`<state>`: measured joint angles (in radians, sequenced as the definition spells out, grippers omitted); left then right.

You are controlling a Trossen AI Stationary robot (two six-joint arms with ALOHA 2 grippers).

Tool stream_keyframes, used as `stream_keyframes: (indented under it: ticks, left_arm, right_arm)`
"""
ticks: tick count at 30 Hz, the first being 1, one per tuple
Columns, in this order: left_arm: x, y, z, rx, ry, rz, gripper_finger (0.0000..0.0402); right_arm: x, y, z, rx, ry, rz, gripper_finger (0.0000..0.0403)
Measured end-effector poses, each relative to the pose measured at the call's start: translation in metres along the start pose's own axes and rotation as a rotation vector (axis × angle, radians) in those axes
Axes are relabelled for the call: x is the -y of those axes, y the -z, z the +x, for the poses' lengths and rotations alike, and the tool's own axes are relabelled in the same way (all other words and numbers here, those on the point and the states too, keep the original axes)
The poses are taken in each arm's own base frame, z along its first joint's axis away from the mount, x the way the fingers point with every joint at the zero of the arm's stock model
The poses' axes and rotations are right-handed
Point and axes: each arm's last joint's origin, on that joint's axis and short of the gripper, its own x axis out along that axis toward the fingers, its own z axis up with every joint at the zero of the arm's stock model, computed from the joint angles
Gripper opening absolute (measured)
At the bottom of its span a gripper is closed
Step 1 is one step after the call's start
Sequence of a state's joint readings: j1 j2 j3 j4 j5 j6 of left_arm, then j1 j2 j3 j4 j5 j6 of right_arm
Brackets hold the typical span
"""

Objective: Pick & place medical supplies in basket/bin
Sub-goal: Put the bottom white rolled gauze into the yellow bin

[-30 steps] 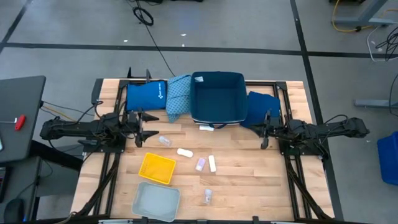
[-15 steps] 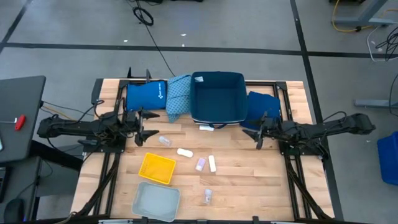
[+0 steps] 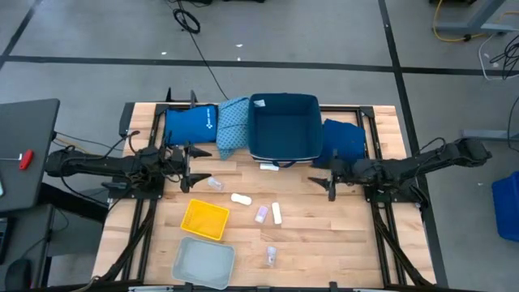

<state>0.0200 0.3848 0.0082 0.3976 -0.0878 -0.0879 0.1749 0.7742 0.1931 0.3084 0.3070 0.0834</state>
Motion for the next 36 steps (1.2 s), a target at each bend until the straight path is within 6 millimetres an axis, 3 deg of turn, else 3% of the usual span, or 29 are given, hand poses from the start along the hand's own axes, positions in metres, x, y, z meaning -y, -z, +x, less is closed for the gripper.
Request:
stream_keyframes:
  ticks: [8, 19, 36]
  left_arm:
    - [0.000, 0.002, 0.001, -0.021, -0.003, 0.004, 0.0384]
    - [0.000, 0.003, 0.002, -0.028, 0.001, 0.028, 0.0384]
    - [0.000, 0.003, 0.002, -0.032, 0.001, 0.037, 0.0384]
  right_arm:
    - [-0.031, -0.018, 0.043, -0.245, -0.052, -0.131, 0.0216]
    - [-0.078, -0.013, 0.101, -0.472, -0.183, -0.530, 0.0235]
    - [-0.105, 0.001, 0.128, -0.557, -0.377, -1.066, 0.0236]
